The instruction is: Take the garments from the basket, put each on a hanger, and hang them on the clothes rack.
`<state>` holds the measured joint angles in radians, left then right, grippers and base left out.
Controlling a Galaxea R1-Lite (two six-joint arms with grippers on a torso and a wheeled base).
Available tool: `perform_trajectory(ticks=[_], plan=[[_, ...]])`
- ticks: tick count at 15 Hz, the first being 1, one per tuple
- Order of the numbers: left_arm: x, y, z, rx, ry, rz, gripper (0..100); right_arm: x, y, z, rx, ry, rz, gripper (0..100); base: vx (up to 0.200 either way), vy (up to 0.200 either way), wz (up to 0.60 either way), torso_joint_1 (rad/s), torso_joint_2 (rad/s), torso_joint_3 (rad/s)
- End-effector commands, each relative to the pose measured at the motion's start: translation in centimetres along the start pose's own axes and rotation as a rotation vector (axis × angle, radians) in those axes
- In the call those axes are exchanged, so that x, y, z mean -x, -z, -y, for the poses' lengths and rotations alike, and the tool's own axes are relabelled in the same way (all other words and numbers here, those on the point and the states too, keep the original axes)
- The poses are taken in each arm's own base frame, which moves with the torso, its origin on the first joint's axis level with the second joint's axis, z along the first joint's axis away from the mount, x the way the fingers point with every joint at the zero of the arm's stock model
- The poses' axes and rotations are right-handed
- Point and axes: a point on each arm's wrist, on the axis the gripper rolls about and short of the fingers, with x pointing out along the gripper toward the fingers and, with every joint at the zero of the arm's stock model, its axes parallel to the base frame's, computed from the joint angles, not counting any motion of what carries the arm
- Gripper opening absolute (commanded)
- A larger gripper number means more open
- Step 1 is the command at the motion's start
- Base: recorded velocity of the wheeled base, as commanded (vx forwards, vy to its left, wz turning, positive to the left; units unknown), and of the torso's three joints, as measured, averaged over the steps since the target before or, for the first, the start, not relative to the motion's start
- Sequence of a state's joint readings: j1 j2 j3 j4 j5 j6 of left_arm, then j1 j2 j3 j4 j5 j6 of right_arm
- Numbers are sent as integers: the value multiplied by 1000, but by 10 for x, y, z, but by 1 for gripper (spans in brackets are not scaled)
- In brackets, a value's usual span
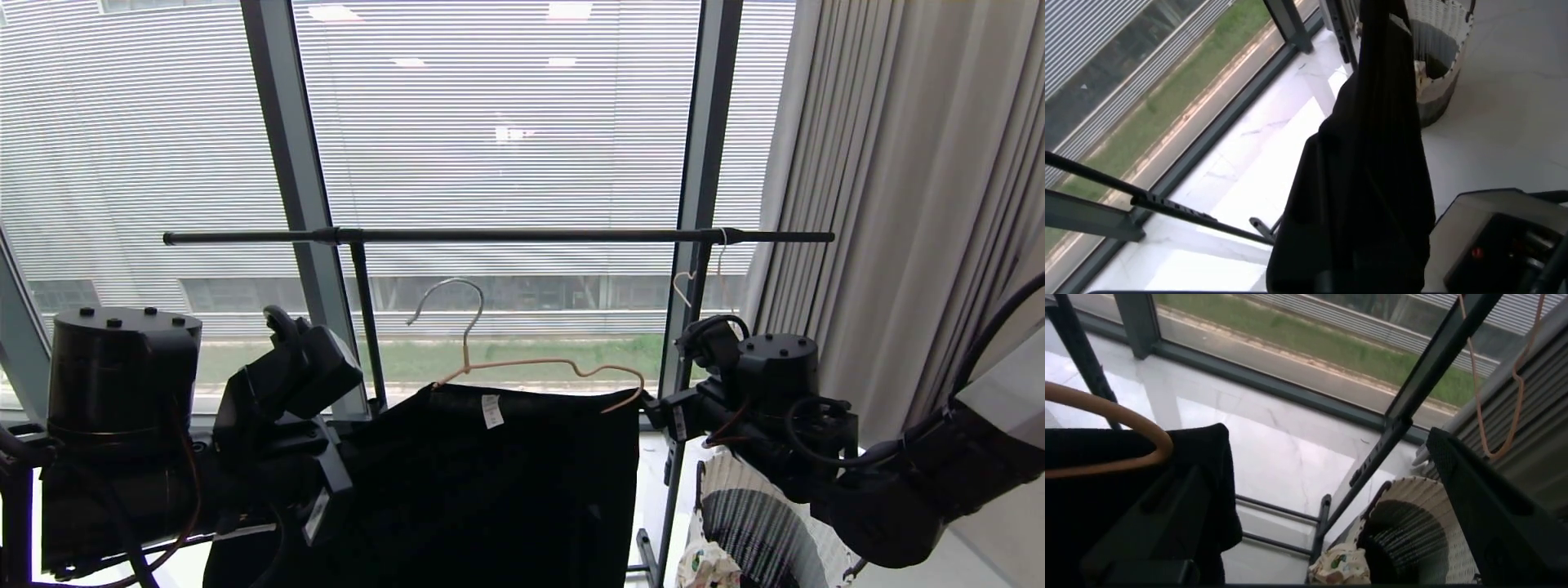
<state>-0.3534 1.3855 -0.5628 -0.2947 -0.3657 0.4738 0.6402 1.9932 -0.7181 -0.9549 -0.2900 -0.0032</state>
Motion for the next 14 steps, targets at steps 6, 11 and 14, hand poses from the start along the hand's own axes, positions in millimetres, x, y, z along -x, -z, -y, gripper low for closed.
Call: perform_trajectory(ticks=[6, 11, 14], plan=[[-9, 23, 6, 19, -2, -117, 0, 4, -20, 6, -14, -30, 67, 100, 0, 0, 0, 0, 0, 0], [-34, 36, 3, 32, -42, -207, 0, 27, -46, 11, 7, -225, 154, 100, 0, 0, 0, 0, 0, 0], [-44, 37, -2, 31, -59, -178, 0, 46, -56, 37, 103, -357, 123, 100, 0, 0, 0, 0, 0, 0]])
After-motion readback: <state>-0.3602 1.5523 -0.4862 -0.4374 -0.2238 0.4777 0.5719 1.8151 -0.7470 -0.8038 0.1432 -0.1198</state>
